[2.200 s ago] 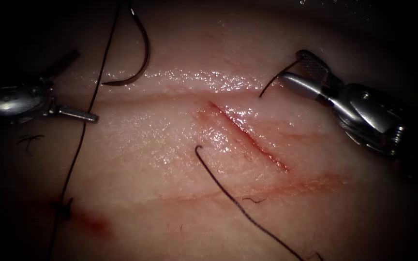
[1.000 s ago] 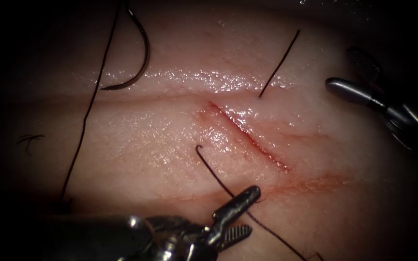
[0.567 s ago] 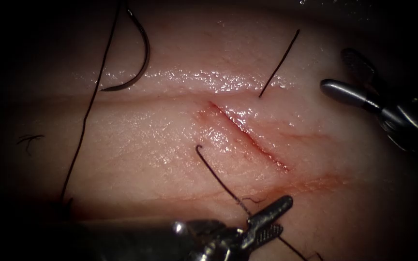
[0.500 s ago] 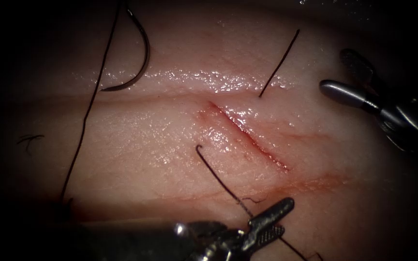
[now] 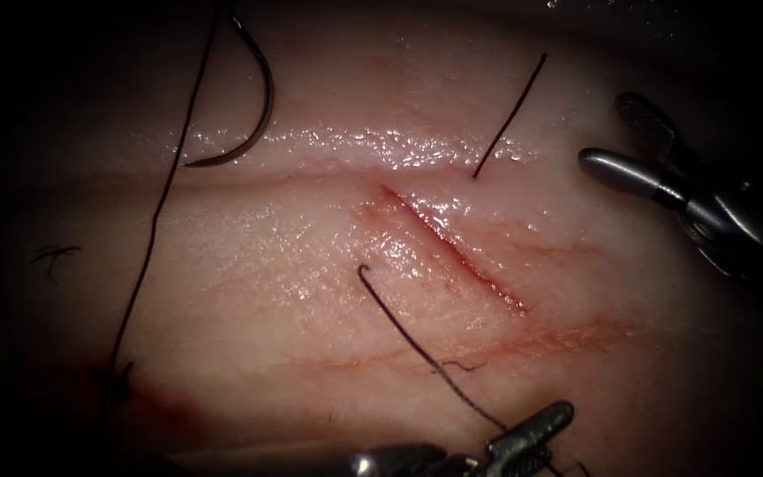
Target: Wound Closure
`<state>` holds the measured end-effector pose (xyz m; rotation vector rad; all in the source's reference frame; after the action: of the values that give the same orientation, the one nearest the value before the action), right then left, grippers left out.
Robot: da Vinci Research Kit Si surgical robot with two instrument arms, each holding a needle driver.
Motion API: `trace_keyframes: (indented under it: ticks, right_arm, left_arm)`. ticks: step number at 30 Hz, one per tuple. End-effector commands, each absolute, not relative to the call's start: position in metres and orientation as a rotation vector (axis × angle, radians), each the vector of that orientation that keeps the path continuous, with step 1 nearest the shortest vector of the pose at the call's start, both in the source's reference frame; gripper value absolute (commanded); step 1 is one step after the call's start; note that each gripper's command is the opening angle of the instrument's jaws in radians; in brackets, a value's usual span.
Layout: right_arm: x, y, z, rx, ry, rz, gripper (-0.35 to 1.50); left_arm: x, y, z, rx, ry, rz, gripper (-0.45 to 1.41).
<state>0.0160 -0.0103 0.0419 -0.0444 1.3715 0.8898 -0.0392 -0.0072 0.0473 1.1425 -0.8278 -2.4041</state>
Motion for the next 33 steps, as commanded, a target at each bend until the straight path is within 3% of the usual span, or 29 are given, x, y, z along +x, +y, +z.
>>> trace_keyframes:
  ticks: [1, 4, 9, 11, 14, 17, 20, 26, 33]
  right_arm:
    - [0.0169, -0.010, 0.042, -0.043, 1.374, 0.889, 0.69]
    - [0.0170, -0.010, 0.042, -0.046, 1.376, 0.890, 0.71]
    - [0.0170, -0.011, 0.042, -0.046, 1.376, 0.890, 0.68]
    - [0.0170, -0.011, 0.042, -0.037, 1.372, 0.884, 0.88]
    - [0.0174, -0.011, 0.042, 0.075, 1.404, 0.795, 0.86]
    - [0.0193, -0.012, 0.042, 0.201, 1.347, 0.603, 0.96]
    - [0.0216, -0.013, 0.041, 0.233, 1.354, 0.477, 0.83]
    - [0.0251, -0.014, 0.040, 0.154, 1.384, 0.269, 0.83]
    - [0.0264, -0.014, 0.040, 0.050, 1.353, 0.069, 0.86]
  left_arm:
    - [-0.0397, -0.007, 0.048, 1.141, -0.830, -2.398, 0.19]
    - [-0.0395, -0.007, 0.048, 1.152, -0.832, -2.387, -0.45]
    - [-0.0385, -0.008, 0.047, 1.118, -0.743, -2.307, -0.45]
    - [-0.0380, -0.008, 0.047, 1.117, -0.682, -2.279, -0.45]
    - [-0.0370, -0.008, 0.046, 1.129, -0.585, -2.226, -0.45]
    - [-0.0360, -0.007, 0.046, 1.151, -0.537, -2.197, -0.45]
    - [-0.0348, -0.006, 0.045, 1.183, -0.503, -2.170, -0.45]
    - [-0.0314, -0.004, 0.044, 1.174, -0.479, -2.165, -0.45]
    - [-0.0286, -0.003, 0.044, 1.178, -0.417, -2.140, -0.45]
